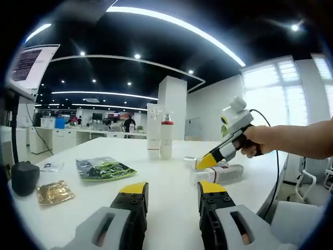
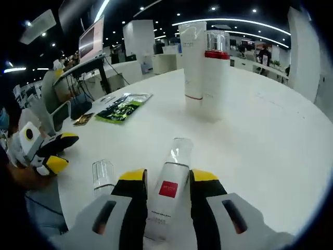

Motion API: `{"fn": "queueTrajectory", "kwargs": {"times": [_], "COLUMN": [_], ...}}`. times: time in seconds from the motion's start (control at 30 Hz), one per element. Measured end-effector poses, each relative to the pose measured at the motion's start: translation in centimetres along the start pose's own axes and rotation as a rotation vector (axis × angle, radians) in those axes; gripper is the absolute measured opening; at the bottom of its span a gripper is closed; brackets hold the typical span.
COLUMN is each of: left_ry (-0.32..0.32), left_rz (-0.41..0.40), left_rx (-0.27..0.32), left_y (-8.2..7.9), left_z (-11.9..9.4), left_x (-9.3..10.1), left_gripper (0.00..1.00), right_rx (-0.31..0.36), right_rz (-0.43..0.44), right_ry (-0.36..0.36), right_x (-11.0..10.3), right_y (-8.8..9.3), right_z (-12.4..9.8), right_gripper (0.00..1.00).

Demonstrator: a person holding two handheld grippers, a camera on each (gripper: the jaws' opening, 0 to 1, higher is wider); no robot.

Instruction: Arrange the skincare products in the storage area until every visible bottle or jar stands upright without overlapping.

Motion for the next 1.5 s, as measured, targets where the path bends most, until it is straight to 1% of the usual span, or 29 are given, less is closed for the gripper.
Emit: {"fn": "queueTrajectory", "kwargs": {"times": [0.03,0.1,0.17,0.2,0.27,0.3,0.5,0.6,0.63,0.67,0.7,0.73,0.8,0.83,0.9,1.0,1.03,1.07,1.1,1.13,1.17,1.2,1.23,1.3,1.4,1.43,1.5], "left_ry": [-0.002,-0.013,-0.015,-0.02,-0.02,-0.02,-0.017,-0.008,0.0,0.032,0.044,0.039,0.042,0.045,0.042,0.019,0.009,0.014,0.02,0.013,0.001,0.006,0.027,0.027,0.05,0.055,0.081], "left_rz": [-0.015,-0.016,-0.016,-0.021,-0.03,-0.031,-0.036,-0.049,-0.068,-0.119,-0.139,-0.142,-0.164,-0.186,-0.202,-0.225,-0.246,-0.206,-0.163,-0.136,-0.155,-0.17,-0.188,-0.179,-0.161,-0.163,-0.201], "left_rx": [-0.006,-0.009,-0.016,-0.019,-0.021,-0.022,-0.015,-0.016,-0.024,-0.04,-0.043,-0.044,-0.045,-0.053,-0.064,-0.124,-0.188,-0.284,-0.307,-0.278,-0.23,-0.216,-0.196,-0.18,-0.17,-0.169,-0.158], "left_y": [-0.3,-0.6,-0.8,-0.9,-1.1,-1.3,-2.1,-2.3,-2.3,-2.3,-2.4,-2.4,-2.6,-2.7,-2.8,-2.8,-2.4,-1.9,-2.0,-2.5,-3.2,-3.6,-4.2,-4.9,-5.5,-5.6,-5.8], "left_z": [0.2,0.4,0.6,0.6,0.7,0.8,1.0,1.2,1.3,1.5,1.7,1.7,2.0,2.2,2.7,3.7,3.9,4.0,4.1,4.2,4.2,4.2,4.4,4.9,5.7,5.8,6.3], "left_x": [-0.3,-0.5,-0.7,-0.8,-0.9,-0.9,-0.9,-0.8,-0.8,-0.6,-0.6,-0.7,-0.9,-1.0,-1.3,-1.8,-2.0,-2.0,-2.0,-2.0,-2.0,-2.1,-2.1,-2.2,-1.9,-1.9,-1.7], "left_gripper": [0.38,0.38,0.38,0.38,0.38,0.38,0.38,0.38,0.38,0.38,0.38,0.38,0.38,0.38,0.38,0.38,0.38,0.38,0.38,0.38,0.38,0.38,0.38,0.38,0.38,0.38,0.38], "right_rx": [-0.013,0.003,-0.002,0.005,0.007,0.021,0.05,0.092,0.1,0.11,0.123,0.129,0.152,0.161,0.177,0.19,0.193,0.186,0.187,0.189,0.193,0.198,0.208,0.222,0.247,0.254,0.265], "right_rz": [-0.012,-0.009,-0.002,-0.009,-0.027,-0.021,-0.056,-0.07,-0.07,-0.074,-0.08,-0.08,-0.092,-0.093,-0.115,-0.139,-0.145,-0.149,-0.153,-0.162,-0.173,-0.18,-0.193,-0.205,-0.227,-0.243,-0.259], "right_ry": [0.005,0.01,0.017,0.031,0.046,0.061,0.08,0.092,0.093,0.095,0.09,0.092,0.086,0.082,0.081,0.077,0.076,0.069,0.069,0.068,0.067,0.064,0.064,0.058,0.05,0.047,0.041], "right_x": [0.0,0.1,0.3,-0.1,-0.2,-0.3,-1.3,-2.1,-2.3,-2.6,-3.0,-2.6,-3.2,-3.7,-4.5,-5.5,-4.4,-4.6,-4.8,-4.6,-4.3,-4.5,-4.8,-5.3,-6.0,-6.2,-6.6], "right_y": [0.1,0.0,0.0,0.1,0.2,0.2,0.2,-0.4,-0.5,-0.8,-1.0,-1.2,-1.6,-1.8,-2.1,-2.4,-2.7,-2.8,-2.9,-3.0,-3.2,-3.4,-3.6,-4.0,-4.4,-4.5,-4.7], "right_z": [0.2,0.1,0.0,-0.2,-0.3,-0.3,-0.6,-1.2,-1.3,-1.5,-1.6,-1.3,-1.5,-1.5,-1.6,-1.5,-1.3,-1.1,-1.1,-1.0,-1.0,-0.9,-1.0,-1.0,-1.1,-1.0,-1.0], "right_gripper": [0.31,0.3,0.26,0.23,0.22,0.22,0.21,0.21,0.21,0.21,0.21,0.21,0.21,0.21,0.21,0.21,0.21,0.21,0.21,0.21,0.21,0.21,0.21,0.21,0.21,0.21,0.21]}}
Point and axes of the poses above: the point that each gripper's makers call its tool centre point, and the gripper's own axes: z roughly forward along the fingers, x roughly to its right, y roughly out of its underside, the point moved 7 cm from there along -z, roughly backward along the fingers, and after that the axes turned 10 degrees about -x, right-handed, at the moved point
